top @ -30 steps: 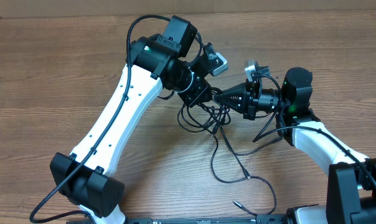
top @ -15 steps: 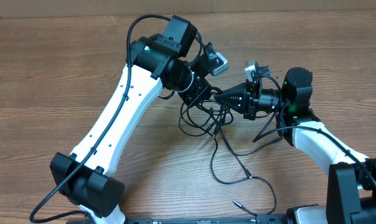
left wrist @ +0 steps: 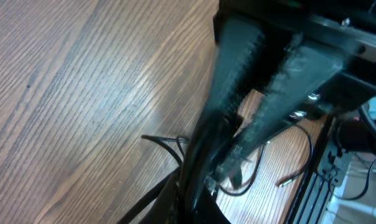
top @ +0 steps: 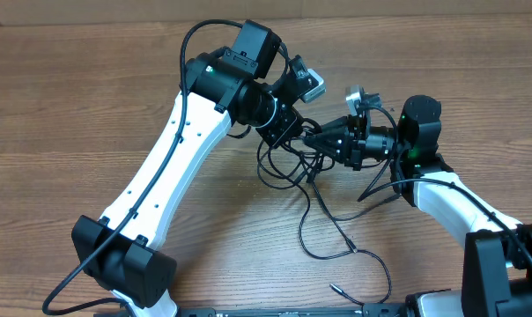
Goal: Untangle cables
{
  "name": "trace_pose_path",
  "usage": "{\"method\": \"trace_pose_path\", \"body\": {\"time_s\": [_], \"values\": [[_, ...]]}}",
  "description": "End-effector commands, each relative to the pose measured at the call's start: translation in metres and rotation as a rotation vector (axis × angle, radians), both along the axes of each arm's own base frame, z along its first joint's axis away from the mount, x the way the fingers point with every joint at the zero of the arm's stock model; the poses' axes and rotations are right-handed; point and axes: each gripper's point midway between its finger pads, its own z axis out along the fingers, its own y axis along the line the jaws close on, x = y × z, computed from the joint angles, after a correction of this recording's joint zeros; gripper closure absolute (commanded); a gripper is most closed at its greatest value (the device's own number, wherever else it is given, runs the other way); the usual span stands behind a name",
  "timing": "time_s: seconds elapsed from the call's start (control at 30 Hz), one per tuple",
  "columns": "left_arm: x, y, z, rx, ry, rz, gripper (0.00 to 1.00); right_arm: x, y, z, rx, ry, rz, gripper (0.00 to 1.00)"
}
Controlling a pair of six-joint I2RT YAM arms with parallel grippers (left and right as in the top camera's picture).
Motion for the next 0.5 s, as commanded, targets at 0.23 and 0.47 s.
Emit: {"method": "trace_pose_path", "body": {"time_s": [0.23, 0.47], "values": [[0.039, 0.021, 0.012, -0.023, 0.019, 0.343, 0.96, -0.005, 0.002, -0.002, -0.004, 0.051, 0.021, 0.96], [0.054, 0.031, 0.016, -0.060, 0.040, 0.448, 0.96, -0.005, 0.002, -0.003, -0.004, 0.059, 0.021, 0.77]]}}
